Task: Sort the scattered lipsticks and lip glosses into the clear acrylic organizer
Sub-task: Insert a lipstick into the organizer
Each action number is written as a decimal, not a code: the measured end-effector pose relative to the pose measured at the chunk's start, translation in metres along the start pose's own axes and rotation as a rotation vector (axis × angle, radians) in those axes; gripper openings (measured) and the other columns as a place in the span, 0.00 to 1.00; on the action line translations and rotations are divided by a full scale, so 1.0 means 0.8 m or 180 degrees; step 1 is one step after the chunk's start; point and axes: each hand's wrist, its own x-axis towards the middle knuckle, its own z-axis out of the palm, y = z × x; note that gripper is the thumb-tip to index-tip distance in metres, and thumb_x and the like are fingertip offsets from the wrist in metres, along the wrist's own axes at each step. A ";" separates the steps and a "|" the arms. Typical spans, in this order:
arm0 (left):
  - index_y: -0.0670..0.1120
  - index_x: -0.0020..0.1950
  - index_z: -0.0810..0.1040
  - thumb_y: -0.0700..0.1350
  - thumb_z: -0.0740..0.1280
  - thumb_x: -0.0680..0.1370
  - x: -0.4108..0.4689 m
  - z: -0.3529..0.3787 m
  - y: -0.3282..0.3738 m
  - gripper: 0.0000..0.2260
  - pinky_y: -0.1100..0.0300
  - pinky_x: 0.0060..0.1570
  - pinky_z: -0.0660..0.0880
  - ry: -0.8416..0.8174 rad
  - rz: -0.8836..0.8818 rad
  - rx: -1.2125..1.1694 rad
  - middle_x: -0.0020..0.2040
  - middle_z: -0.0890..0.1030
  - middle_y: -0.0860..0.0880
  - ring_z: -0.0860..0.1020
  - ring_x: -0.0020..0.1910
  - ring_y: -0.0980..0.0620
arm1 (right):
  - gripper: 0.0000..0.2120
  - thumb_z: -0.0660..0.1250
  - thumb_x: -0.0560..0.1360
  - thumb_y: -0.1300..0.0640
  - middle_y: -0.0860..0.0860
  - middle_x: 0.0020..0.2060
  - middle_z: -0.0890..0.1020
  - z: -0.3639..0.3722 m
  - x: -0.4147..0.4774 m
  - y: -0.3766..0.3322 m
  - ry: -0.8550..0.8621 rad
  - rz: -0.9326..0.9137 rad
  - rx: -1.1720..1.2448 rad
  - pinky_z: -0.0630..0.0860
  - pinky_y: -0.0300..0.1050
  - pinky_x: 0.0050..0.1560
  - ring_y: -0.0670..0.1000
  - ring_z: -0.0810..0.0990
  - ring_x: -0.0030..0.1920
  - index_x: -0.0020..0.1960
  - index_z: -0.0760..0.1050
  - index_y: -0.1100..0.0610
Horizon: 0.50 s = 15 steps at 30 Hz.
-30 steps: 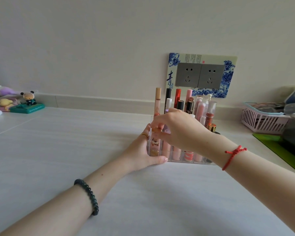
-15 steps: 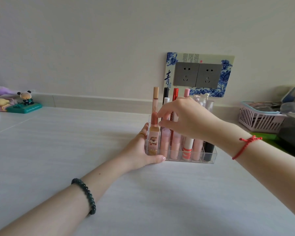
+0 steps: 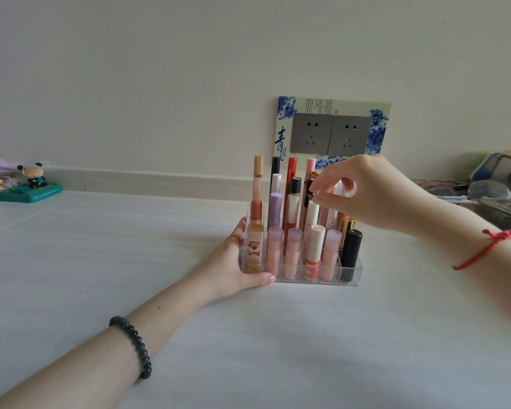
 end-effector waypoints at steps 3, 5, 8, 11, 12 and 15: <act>0.51 0.75 0.47 0.49 0.75 0.61 0.000 0.001 -0.001 0.51 0.51 0.69 0.65 0.0008 0.0029 -0.0002 0.71 0.66 0.56 0.65 0.69 0.58 | 0.06 0.69 0.71 0.55 0.43 0.38 0.81 -0.008 -0.004 0.008 0.0026 0.0033 -0.0032 0.63 0.17 0.37 0.32 0.74 0.33 0.48 0.81 0.50; 0.52 0.75 0.47 0.49 0.76 0.61 0.001 0.000 -0.001 0.51 0.52 0.68 0.65 0.0015 0.0024 0.0024 0.70 0.66 0.56 0.66 0.68 0.58 | 0.05 0.69 0.71 0.54 0.43 0.40 0.83 -0.010 -0.008 0.013 0.0036 0.0076 -0.0043 0.63 0.18 0.37 0.36 0.74 0.33 0.47 0.81 0.48; 0.52 0.75 0.48 0.48 0.77 0.63 0.001 -0.001 -0.003 0.50 0.54 0.68 0.65 0.0050 0.0071 0.0082 0.70 0.66 0.56 0.66 0.68 0.59 | 0.05 0.69 0.72 0.55 0.44 0.39 0.82 -0.009 -0.014 0.019 -0.0003 0.0066 -0.0001 0.63 0.18 0.36 0.28 0.72 0.35 0.47 0.81 0.49; 0.54 0.75 0.49 0.46 0.77 0.64 0.002 -0.001 -0.005 0.49 0.60 0.66 0.66 0.0066 0.0081 0.0099 0.67 0.68 0.61 0.68 0.66 0.62 | 0.06 0.69 0.71 0.57 0.41 0.35 0.79 -0.004 -0.021 0.023 -0.0073 0.0059 -0.0032 0.62 0.17 0.35 0.23 0.69 0.34 0.47 0.82 0.52; 0.54 0.75 0.49 0.45 0.77 0.64 0.002 -0.001 -0.006 0.48 0.62 0.65 0.66 0.0046 0.0091 0.0093 0.65 0.68 0.64 0.68 0.65 0.64 | 0.06 0.69 0.71 0.57 0.41 0.34 0.78 -0.002 -0.023 0.023 -0.0098 0.0055 -0.0042 0.62 0.17 0.35 0.24 0.69 0.34 0.48 0.81 0.52; 0.55 0.74 0.49 0.45 0.77 0.64 0.002 -0.001 -0.007 0.48 0.65 0.63 0.67 0.0037 0.0104 0.0106 0.63 0.68 0.67 0.68 0.62 0.69 | 0.08 0.70 0.71 0.55 0.40 0.36 0.77 0.007 -0.027 0.023 -0.0196 0.0056 -0.0033 0.64 0.19 0.36 0.31 0.72 0.32 0.50 0.80 0.50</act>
